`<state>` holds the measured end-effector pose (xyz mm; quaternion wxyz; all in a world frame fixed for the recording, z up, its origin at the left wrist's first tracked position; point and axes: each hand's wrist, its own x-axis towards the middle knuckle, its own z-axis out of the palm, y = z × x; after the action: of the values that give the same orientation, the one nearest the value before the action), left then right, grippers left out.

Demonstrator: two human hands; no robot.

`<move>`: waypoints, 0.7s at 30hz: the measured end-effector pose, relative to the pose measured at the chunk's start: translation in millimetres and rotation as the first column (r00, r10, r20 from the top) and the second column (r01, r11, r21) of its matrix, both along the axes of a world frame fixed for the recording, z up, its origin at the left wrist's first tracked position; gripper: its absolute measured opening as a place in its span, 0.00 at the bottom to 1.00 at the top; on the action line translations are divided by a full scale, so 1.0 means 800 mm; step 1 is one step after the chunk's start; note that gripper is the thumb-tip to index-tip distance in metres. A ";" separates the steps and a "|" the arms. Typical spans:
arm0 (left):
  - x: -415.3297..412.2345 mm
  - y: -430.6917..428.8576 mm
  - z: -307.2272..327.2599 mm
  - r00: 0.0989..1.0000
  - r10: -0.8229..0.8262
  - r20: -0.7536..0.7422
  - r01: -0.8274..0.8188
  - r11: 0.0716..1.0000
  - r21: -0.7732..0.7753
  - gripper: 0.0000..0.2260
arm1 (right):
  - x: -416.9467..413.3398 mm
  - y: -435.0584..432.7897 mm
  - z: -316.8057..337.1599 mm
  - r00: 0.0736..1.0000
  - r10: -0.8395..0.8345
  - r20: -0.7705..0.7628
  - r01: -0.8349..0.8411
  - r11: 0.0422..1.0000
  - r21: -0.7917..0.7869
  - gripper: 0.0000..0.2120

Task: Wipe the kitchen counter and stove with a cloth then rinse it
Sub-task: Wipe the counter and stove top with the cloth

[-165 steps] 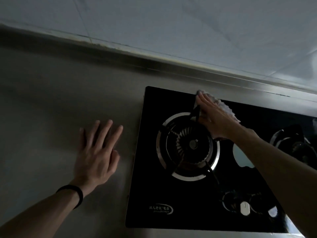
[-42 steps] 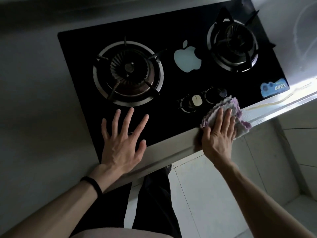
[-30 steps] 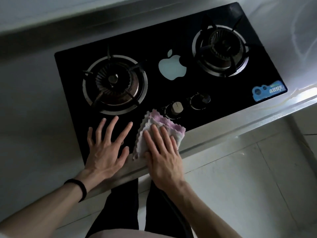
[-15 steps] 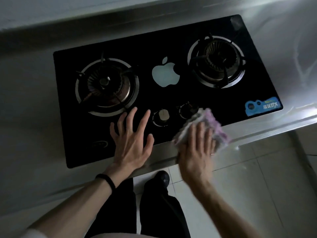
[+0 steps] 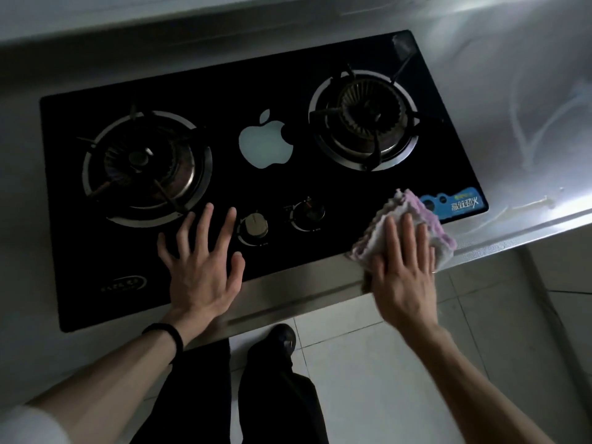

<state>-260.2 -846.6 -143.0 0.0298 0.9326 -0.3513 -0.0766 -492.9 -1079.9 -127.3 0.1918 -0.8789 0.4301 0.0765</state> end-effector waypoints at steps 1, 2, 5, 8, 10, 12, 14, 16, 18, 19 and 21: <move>0.000 0.001 -0.002 1.000 -0.002 0.006 0.002 1.000 0.008 0.32 | 0.000 -0.010 0.001 1.000 0.002 0.010 -0.002 1.000 -0.009 0.31; 0.000 0.001 -0.003 1.000 -0.004 0.012 0.004 1.000 0.015 0.32 | 0.003 -0.013 0.002 1.000 -0.008 0.024 0.009 1.000 -0.015 0.31; 0.001 -0.001 -0.003 1.000 -0.007 0.010 0.007 0.999 0.034 0.32 | 0.027 0.005 0.005 0.992 -0.115 0.052 0.115 0.993 0.006 0.31; 0.001 -0.001 0.000 1.000 -0.010 -0.004 0.010 0.999 0.041 0.32 | 0.051 0.051 0.010 0.994 0.033 0.104 -0.038 0.998 0.047 0.29; 0.001 -0.001 0.002 1.000 -0.007 -0.004 0.007 0.999 0.048 0.33 | 0.055 0.076 0.009 0.968 0.198 0.156 -0.208 0.977 0.051 0.30; 0.000 -0.001 0.003 1.000 -0.005 -0.009 0.005 0.999 0.049 0.33 | 0.050 0.072 0.009 0.947 0.278 0.163 -0.287 0.957 0.040 0.29; 0.000 -0.001 0.003 1.000 -0.006 -0.016 0.006 0.999 0.043 0.33 | 0.043 0.048 0.010 0.931 0.341 0.130 -0.345 0.938 0.011 0.30; 0.000 0.000 0.001 1.000 -0.007 -0.015 0.008 0.999 0.041 0.33 | 0.044 0.022 0.014 0.927 0.357 0.115 -0.360 0.933 0.009 0.30; -0.001 0.001 0.001 1.000 -0.011 -0.022 0.012 0.999 0.036 0.33 | 0.060 -0.005 0.018 0.933 0.335 0.130 -0.342 0.939 0.030 0.29; -0.001 0.001 0.000 1.000 -0.011 -0.023 0.012 0.999 0.035 0.33 | 0.072 -0.019 0.021 0.927 0.351 0.131 -0.358 0.933 0.041 0.29; 0.000 -0.001 0.000 1.000 -0.007 -0.030 0.008 0.999 0.033 0.33 | 0.098 -0.049 0.026 0.887 0.442 0.135 -0.451 0.892 0.039 0.27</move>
<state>-260.0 -847.5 -143.2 0.0194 0.9305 -0.3529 -0.0961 -414.9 -1119.1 -106.3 0.2253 -0.9500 0.2009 0.0795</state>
